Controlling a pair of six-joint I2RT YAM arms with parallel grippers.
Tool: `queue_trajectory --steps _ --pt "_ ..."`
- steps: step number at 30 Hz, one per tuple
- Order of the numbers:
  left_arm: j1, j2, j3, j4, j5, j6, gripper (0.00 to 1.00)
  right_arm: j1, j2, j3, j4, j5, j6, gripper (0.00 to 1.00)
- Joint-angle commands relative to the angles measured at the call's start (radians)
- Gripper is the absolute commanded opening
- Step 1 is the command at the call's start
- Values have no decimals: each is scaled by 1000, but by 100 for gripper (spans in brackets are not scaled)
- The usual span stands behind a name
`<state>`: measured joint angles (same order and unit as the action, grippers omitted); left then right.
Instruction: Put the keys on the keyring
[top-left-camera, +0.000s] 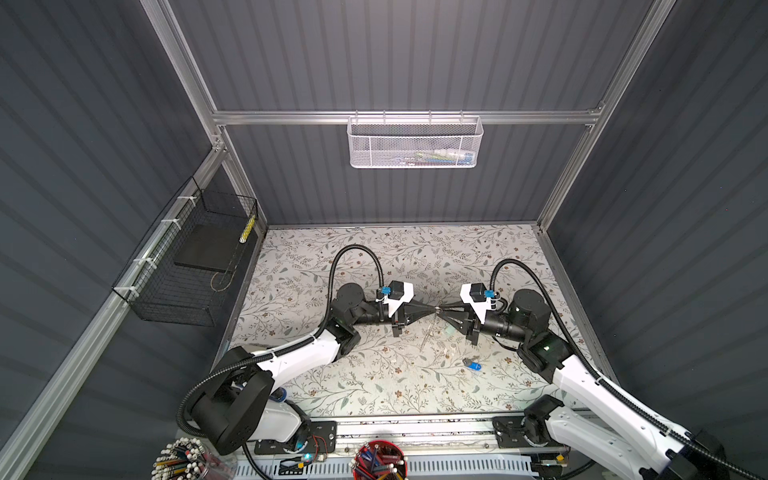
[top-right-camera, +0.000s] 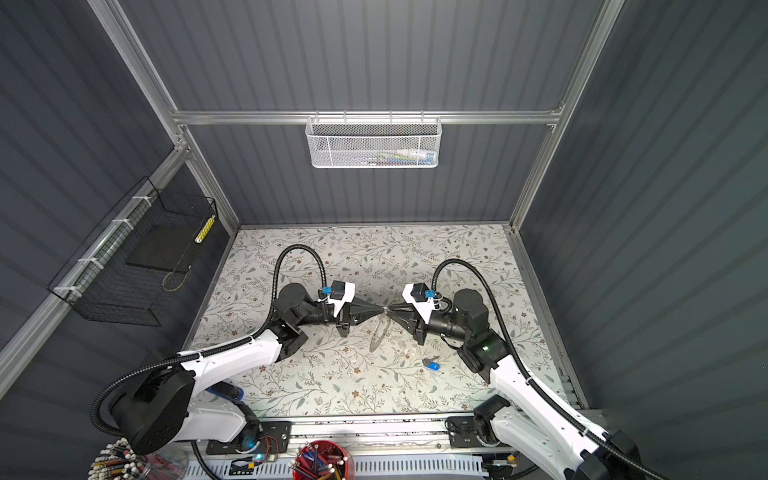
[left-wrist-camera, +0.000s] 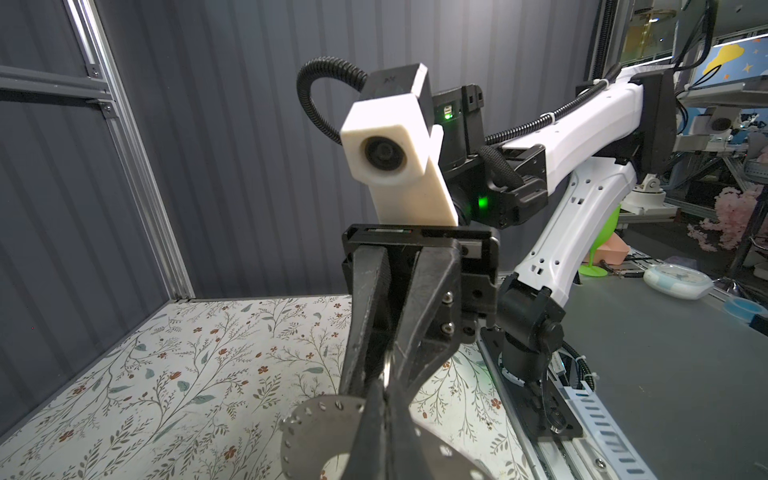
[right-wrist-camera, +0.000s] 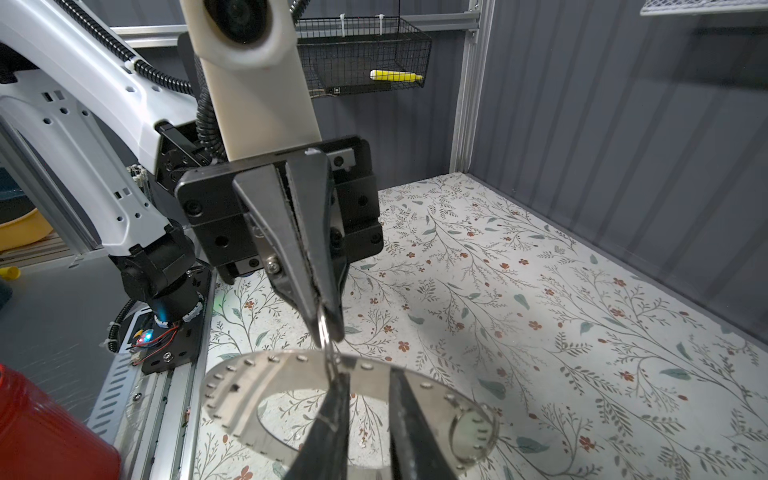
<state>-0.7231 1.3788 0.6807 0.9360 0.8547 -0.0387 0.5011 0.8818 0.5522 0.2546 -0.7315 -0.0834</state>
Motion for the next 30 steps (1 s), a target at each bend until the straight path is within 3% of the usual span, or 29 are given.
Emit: queue_trajectory --steps 1,15,24,27,28,30 --pt "8 -7 31 11 29 -3 0 2 11 30 53 -53 24 21" --pt "8 -17 29 -9 -2 23 0 5 7 47 -15 -83 -1 30" --pt "9 -17 29 -23 3 30 0 5 8 36 18 -78 24 17" --pt "8 -17 29 -44 5 40 0 5 13 40 4 -78 18 3" --pt "8 -20 29 -53 3 49 2 4 14 45 -15 -83 7 1" --pt "11 -45 38 -141 -16 108 26 4 15 68 -96 -82 -33 0"
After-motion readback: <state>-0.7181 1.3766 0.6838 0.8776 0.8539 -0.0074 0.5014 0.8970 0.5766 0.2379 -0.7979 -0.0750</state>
